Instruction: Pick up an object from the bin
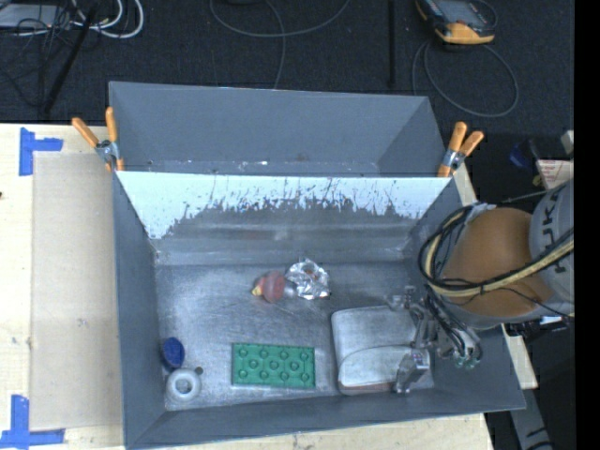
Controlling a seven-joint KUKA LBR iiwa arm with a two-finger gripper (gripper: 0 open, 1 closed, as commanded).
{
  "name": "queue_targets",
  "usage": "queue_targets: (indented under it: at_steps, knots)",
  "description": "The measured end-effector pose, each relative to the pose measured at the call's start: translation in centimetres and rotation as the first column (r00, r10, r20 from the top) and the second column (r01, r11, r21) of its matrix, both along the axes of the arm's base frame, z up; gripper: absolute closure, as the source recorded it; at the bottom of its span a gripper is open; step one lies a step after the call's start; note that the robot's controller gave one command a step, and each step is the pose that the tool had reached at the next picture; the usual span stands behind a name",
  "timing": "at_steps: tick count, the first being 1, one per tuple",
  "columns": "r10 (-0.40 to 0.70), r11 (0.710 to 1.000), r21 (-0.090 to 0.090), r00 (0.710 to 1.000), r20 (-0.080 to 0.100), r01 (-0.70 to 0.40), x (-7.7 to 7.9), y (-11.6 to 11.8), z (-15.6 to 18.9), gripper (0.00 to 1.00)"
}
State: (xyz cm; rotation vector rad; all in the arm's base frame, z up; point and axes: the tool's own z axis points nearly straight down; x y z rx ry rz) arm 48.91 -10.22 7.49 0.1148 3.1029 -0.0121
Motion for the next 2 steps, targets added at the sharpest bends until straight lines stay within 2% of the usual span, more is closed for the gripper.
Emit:
queue_targets:
  at_steps: [1, 2]
  knots:
    - [0.0, 1.0, 0.006, 1.0, -0.017, 0.0, 0.5, 0.0, 3.4, 1.0]
    - [0.002, 1.0, 0.009, 0.999, -0.035, -0.002, 0.6, 0.0, 4.9, 1.0]
